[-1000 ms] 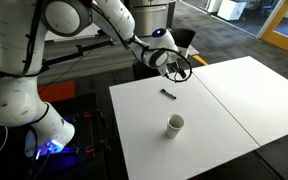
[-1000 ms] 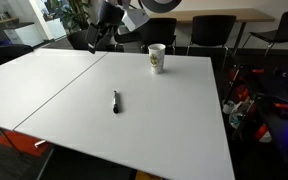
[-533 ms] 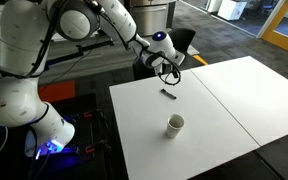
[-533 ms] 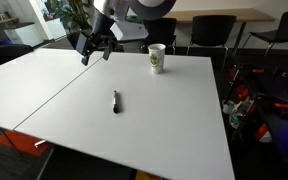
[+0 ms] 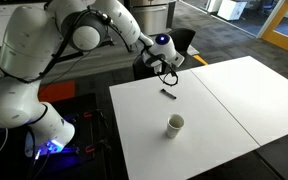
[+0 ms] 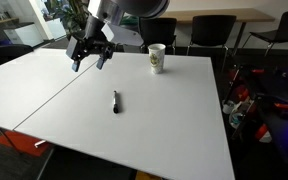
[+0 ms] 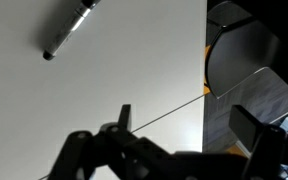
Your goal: Place the marker in the cup
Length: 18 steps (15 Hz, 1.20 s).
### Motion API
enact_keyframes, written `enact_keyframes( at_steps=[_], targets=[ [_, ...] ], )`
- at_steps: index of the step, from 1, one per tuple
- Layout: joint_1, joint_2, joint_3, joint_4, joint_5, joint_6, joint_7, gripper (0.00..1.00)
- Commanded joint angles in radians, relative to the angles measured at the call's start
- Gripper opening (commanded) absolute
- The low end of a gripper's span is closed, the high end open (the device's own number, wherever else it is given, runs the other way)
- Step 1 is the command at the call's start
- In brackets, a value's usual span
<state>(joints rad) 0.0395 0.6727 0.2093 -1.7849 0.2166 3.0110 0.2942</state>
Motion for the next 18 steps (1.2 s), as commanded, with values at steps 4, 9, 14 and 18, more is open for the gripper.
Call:
enact_keyframes(
  at_steps=[4, 9, 14, 18],
  targets=[
    [0.067, -0.012, -0.091, 0.008, 0.032, -0.051, 0.051, 1.00],
    [0.162, -0.008, -0.206, 0.019, 0.022, -0.137, 0.174, 1.00],
    [0.273, 0.021, -0.319, 0.061, -0.014, -0.243, 0.348, 1.00],
    [0.345, 0.079, -0.403, 0.115, -0.073, -0.268, 0.522, 1.00]
  ],
)
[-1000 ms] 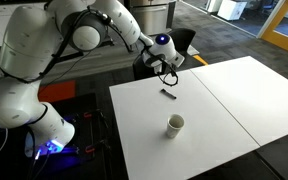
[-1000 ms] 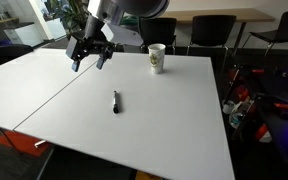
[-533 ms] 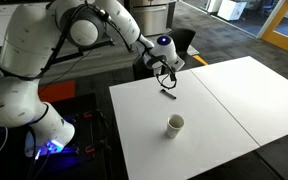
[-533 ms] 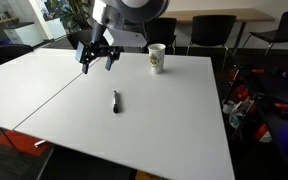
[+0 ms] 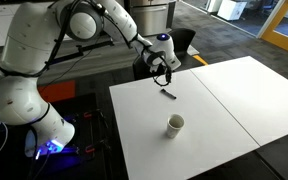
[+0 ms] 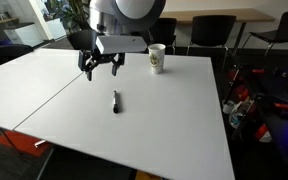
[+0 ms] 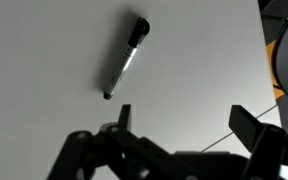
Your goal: Place the marker in the cup
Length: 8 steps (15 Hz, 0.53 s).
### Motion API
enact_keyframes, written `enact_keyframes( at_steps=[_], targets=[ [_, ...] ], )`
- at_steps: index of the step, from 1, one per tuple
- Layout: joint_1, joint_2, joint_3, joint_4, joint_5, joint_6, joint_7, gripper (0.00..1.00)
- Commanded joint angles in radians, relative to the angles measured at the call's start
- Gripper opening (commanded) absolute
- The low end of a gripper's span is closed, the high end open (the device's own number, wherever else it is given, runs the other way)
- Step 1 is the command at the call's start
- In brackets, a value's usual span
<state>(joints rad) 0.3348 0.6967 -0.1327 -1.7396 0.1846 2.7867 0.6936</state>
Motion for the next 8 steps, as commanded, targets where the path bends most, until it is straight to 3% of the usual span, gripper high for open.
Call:
enact_keyframes(
  at_steps=[1, 8],
  targets=[
    [0.061, 0.076, -0.075, 0.085, -0.054, -0.046, 0.164, 1.00],
    [0.047, 0.188, -0.074, 0.169, -0.072, -0.091, 0.318, 1.00]
  ],
)
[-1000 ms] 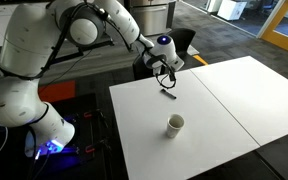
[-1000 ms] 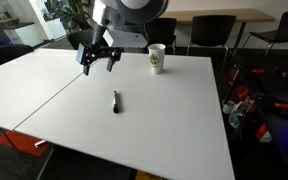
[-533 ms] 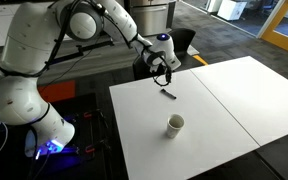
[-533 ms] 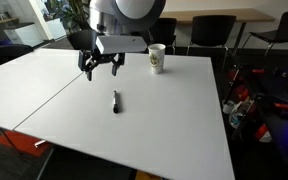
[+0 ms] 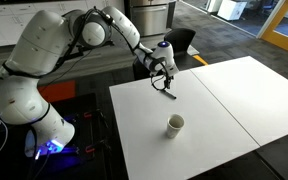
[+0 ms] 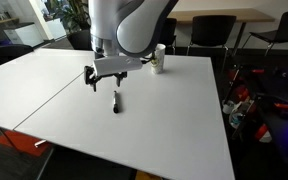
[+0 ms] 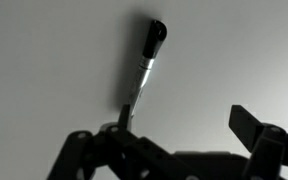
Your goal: Place the marker in the cup
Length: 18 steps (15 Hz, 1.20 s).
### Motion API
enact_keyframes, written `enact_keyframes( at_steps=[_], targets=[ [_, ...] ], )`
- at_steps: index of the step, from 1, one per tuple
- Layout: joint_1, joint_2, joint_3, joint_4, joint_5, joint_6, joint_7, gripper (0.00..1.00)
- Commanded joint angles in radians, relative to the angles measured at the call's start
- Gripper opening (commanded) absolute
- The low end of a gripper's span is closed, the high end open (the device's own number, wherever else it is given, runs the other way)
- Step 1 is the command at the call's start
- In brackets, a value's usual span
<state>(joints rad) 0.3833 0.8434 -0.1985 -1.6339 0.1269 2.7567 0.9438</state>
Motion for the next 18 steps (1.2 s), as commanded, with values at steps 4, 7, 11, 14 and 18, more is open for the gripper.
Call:
enact_keyframes(
  at_steps=[4, 7, 11, 14, 18],
  targets=[
    [-0.017, 0.081, 0.002, 0.108, -0.017, -0.105, 0.108, 1.00],
    [-0.026, 0.104, 0.004, 0.144, -0.018, -0.140, 0.139, 1.00],
    [-0.048, 0.137, 0.018, 0.192, -0.016, -0.180, 0.164, 1.00],
    [-0.071, 0.165, 0.037, 0.226, -0.012, -0.193, 0.152, 1.00],
    [-0.091, 0.203, 0.055, 0.268, -0.009, -0.191, 0.142, 1.00]
  ],
)
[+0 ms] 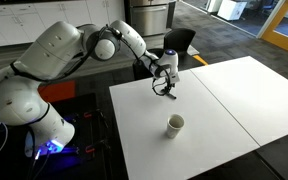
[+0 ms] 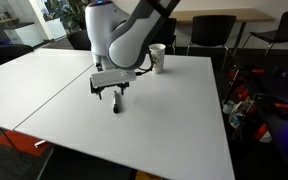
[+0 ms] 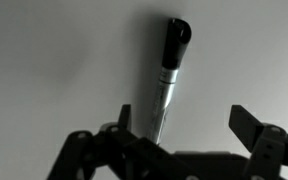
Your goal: Place the marker in the cup
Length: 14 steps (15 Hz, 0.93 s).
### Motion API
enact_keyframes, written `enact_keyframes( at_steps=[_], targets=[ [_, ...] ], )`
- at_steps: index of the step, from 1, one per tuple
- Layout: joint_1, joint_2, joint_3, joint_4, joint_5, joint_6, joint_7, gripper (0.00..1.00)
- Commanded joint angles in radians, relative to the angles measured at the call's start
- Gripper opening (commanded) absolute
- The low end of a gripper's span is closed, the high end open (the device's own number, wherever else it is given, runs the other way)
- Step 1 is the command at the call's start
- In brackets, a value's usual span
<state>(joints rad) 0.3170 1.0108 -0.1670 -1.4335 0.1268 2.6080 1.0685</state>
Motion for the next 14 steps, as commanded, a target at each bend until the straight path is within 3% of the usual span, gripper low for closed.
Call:
enact_keyframes(
  at_steps=[1, 7, 9, 14],
  targets=[
    [-0.028, 0.044, 0.026, 0.078, -0.008, -0.044, 0.018, 1.00],
    [-0.046, 0.088, 0.041, 0.135, -0.004, -0.057, 0.012, 1.00],
    [-0.051, 0.098, 0.045, 0.150, -0.004, -0.064, 0.013, 0.74],
    [-0.058, 0.105, 0.046, 0.169, -0.005, -0.093, 0.015, 0.36]
  ],
)
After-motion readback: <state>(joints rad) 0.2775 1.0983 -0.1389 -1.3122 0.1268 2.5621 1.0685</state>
